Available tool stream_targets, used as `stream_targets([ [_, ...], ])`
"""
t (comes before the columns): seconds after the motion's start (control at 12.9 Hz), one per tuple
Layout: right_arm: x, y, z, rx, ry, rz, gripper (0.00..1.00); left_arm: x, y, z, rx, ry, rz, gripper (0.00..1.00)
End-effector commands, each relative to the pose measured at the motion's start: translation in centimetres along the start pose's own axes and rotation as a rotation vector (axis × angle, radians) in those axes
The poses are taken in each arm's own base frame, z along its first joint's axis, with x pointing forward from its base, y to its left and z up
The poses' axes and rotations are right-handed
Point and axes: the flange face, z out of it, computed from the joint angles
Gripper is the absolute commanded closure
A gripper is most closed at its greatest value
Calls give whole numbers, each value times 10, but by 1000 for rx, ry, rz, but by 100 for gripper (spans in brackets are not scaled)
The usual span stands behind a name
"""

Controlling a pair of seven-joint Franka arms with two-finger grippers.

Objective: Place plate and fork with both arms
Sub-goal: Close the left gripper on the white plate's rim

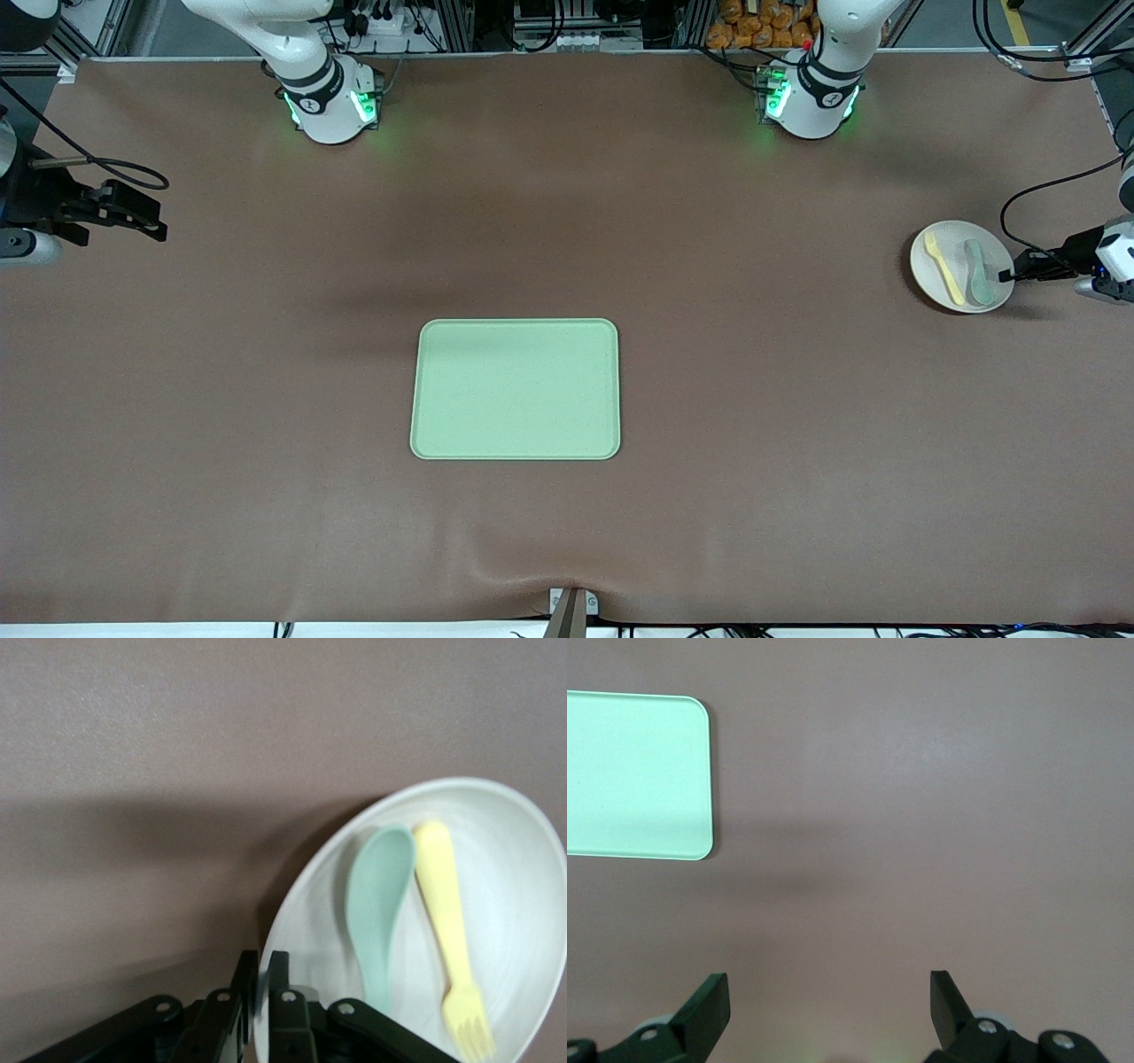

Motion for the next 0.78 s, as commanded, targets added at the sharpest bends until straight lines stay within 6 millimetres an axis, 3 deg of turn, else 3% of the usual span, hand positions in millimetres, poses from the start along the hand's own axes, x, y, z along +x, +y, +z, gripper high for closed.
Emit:
stream_targets([
  [0.0,-3,-1,-1,-9,0,-5,0,-1,2,-5,-19,16,13,100],
  [0.16,-3,-1,-1,-9,0,-5,0,3,6,-5,-38,6,17,100],
  [0.39,-2,-2,-1,-9,1,-6,0,31,24,-27,-102,-14,66,100],
  [0.7,-2,-2,-1,-9,1,-6,0,89,66,-46,-110,2,197,100],
])
